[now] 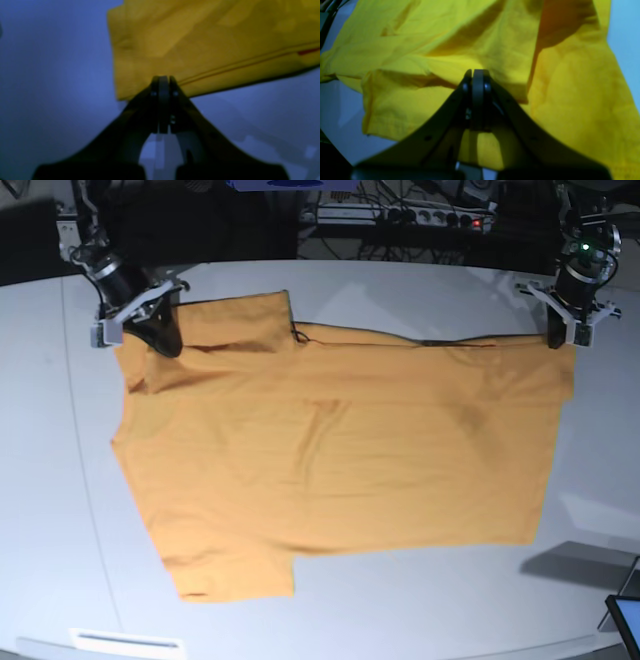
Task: Fold the T-shirt properly
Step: 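Drag both grippers back toward the robot, pulling the shirt along, then lower both grippers onto the shirt's collar edge and adjust the grip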
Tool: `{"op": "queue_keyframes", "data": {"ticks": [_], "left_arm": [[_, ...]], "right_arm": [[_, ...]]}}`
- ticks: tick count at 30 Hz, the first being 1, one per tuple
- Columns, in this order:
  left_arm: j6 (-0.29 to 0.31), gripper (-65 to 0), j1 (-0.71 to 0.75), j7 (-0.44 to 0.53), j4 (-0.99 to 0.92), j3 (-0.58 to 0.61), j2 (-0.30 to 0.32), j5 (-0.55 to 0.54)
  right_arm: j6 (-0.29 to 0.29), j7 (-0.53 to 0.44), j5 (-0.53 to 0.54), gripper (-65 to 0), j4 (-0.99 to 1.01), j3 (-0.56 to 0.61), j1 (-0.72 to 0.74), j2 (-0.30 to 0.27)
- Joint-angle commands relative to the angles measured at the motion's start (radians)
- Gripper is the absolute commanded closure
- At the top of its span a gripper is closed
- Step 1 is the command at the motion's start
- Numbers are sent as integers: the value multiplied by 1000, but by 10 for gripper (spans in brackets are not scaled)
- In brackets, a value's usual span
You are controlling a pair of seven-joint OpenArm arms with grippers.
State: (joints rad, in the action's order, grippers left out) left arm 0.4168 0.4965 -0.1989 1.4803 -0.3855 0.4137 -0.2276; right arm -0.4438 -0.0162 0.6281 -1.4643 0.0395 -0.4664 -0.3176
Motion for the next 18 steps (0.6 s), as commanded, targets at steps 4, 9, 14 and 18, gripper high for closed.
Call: {"op": "queue_keyframes", "data": {"ticks": [4, 9, 14, 18], "left_arm": [[-12, 0, 4, 16, 13, -42, 23, -3], [-12, 0, 4, 16, 20, -69, 23, -5], [-12, 0, -6, 16, 38, -76, 21, -5], [-12, 0, -6, 9, 109, -76, 18, -5]], "right_arm": [[3, 38, -20, -3, -40, -3, -33, -8], [3, 38, -20, -3, -49, -3, -47, -8], [3, 40, -20, -3, -95, -3, -48, -10], [3, 45, -20, -3, -137, -3, -45, -15]]}}
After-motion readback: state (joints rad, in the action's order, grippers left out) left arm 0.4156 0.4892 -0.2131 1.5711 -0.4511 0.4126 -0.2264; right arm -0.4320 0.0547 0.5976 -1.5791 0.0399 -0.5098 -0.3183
